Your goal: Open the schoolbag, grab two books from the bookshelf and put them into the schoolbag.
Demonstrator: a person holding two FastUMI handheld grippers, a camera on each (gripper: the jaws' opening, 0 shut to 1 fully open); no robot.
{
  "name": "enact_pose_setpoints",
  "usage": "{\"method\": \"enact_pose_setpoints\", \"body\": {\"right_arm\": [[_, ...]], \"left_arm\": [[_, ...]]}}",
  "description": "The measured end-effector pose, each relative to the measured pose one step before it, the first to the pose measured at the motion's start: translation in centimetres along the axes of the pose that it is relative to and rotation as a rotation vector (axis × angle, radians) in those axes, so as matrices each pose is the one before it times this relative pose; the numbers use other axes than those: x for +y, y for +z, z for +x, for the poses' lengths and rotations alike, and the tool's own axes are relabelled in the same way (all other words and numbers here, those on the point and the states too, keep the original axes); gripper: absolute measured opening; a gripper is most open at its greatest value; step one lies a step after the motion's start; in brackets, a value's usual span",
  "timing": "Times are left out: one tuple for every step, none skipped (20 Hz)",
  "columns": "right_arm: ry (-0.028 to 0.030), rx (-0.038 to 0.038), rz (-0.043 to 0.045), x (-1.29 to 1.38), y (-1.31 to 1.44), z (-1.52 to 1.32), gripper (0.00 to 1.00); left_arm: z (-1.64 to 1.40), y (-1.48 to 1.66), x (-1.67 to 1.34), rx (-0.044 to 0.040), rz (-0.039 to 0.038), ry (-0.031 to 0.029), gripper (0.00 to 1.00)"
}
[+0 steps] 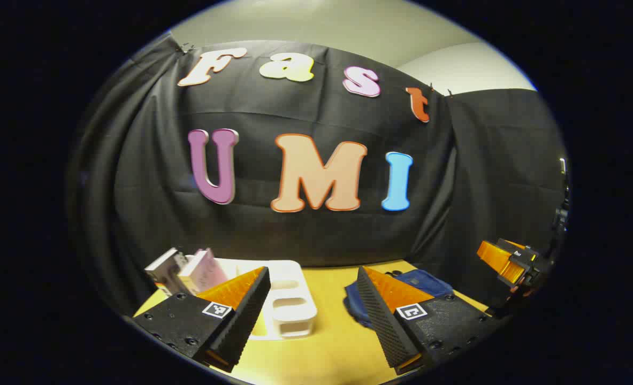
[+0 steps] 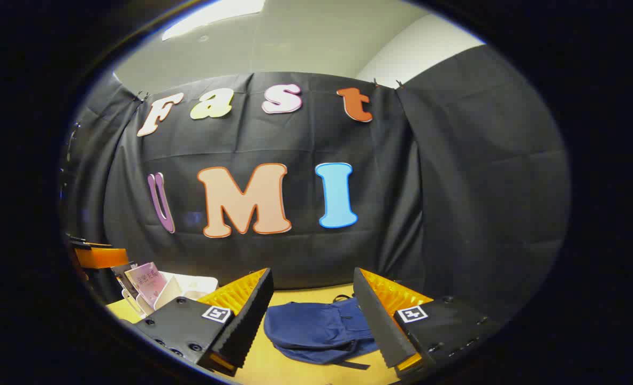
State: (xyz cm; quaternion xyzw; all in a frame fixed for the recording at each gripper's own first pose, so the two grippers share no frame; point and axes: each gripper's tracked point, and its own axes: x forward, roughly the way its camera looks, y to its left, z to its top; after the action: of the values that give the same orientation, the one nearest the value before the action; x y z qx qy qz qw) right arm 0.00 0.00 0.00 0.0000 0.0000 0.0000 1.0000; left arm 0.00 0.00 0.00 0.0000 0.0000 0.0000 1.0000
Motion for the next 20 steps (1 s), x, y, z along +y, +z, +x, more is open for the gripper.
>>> {"method": "enact_pose_setpoints", "body": {"right_arm": [[0.00569, -0.00596, -0.00056, 1.59, 0.082, -0.028, 0.94], [0.00647, -0.00403, 0.00629, 1.618, 0.171, 0.065, 0.98], [0.0054, -0.00044, 0.00522, 1.152, -0.078, -0.068, 0.98], [0.00211, 0.00088, 0.00069, 0.797, 0.048, 0.026, 0.98], [-0.00041, 0.00061, -0.00342, 0.581, -0.044, -0.017, 0.98], [-0.00431, 0.00207, -0.00742, 0.428, -0.042, -0.003, 0.98], [-0.00494, 0.00345, -0.00865, 0.319, -0.103, -0.138, 0.96], [-0.00572, 0.00265, -0.00613, 0.179, 0.0, -0.131, 0.94], [-0.00568, 0.00325, -0.00429, 0.164, -0.003, -0.085, 0.94], [-0.00499, 0.00273, -0.00313, 0.051, 0.024, -0.029, 0.94], [-0.00789, 0.00295, -0.0052, -0.242, -0.162, -0.147, 0.94], [-0.00783, 0.00609, -0.00758, -0.198, -0.105, -0.047, 0.94], [-0.00723, 0.00723, -0.00811, -0.333, -0.211, -0.1, 0.94], [-0.0043, 0.00282, -0.00797, -0.192, -0.042, -0.053, 0.95], [-0.00554, 0.00446, -0.01265, -0.415, -0.195, 0.068, 0.96], [-0.00496, 0.00824, -0.01563, -0.398, -0.283, 0.08, 0.96], [-0.00803, 0.01025, -0.01833, -0.593, -0.559, 0.291, 0.95], [-0.00515, 0.0109, -0.01475, -0.447, -0.437, 0.199, 0.94], [-0.00519, 0.00935, -0.02056, -0.489, -0.66, 0.286, 0.94], [-0.00485, 0.01105, -0.02492, -0.42, -0.631, 0.279, 0.95]], "left_arm": [[-0.219, -0.127, 1.493, 0.00049, 0.00459, 0.00948, 0.93], [-0.26, 0.122, 1.379, -0.00462, 0.00454, 0.01125, 0.95], [-0.254, 0.084, 1.197, -0.00631, 0.00162, 0.00932, 0.92], [0.032, 0.046, 0.808, -0.00247, -0.00187, 0.00423, 0.92], [0.009, -0.044, 0.657, -0.00181, -0.00497, 0.00099, 0.94], [0.018, -0.049, 0.43, 0.00237, -0.0069, -0.00557, 0.95], [-0.17, -0.216, 0.44, 0.00477, -0.00361, -0.00335, 0.92], [-0.024, -0.07, 0.36, 0.00115, -0.00204, -0.00137, 0.94], [0.167, -0.234, 0.112, 0.00512, -0.00344, -0.0051, 0.92], [-0.024, -0.163, 0.214, 0.00565, -0.00424, -0.00395, 0.95], [0.078, -0.276, -0.008, 0.00565, -0.00403, -0.00509, 0.92], [0.026, -0.169, 0.018, 0.00626, -0.00358, -0.00549, 0.95], [0.034, -0.206, -0.153, 0.00545, -0.00288, -0.00723, 0.95], [0.059, -0.003, -0.147, 0.00203, -0.00169, -0.00602, 0.95], [0.084, -0.071, -0.031, 0.00056, -0.0009, -0.00161, 0.95], [0.157, 0.031, 0.016, 0.00072, -0.00241, -0.0004, 0.95], [0.208, -0.25, -0.154, 0.00537, -0.00387, 0.00234, 0.98], [0.188, -0.123, -0.149, 0.00585, -0.00331, 0.00214, 0.95], [0.0, -0.3, -0.056, 0.00748, -0.00208, 0.00201, 0.95], [-0.001, 0.029, -0.019, 0.00303, -0.00063, 0.00544, 0.95]]}}
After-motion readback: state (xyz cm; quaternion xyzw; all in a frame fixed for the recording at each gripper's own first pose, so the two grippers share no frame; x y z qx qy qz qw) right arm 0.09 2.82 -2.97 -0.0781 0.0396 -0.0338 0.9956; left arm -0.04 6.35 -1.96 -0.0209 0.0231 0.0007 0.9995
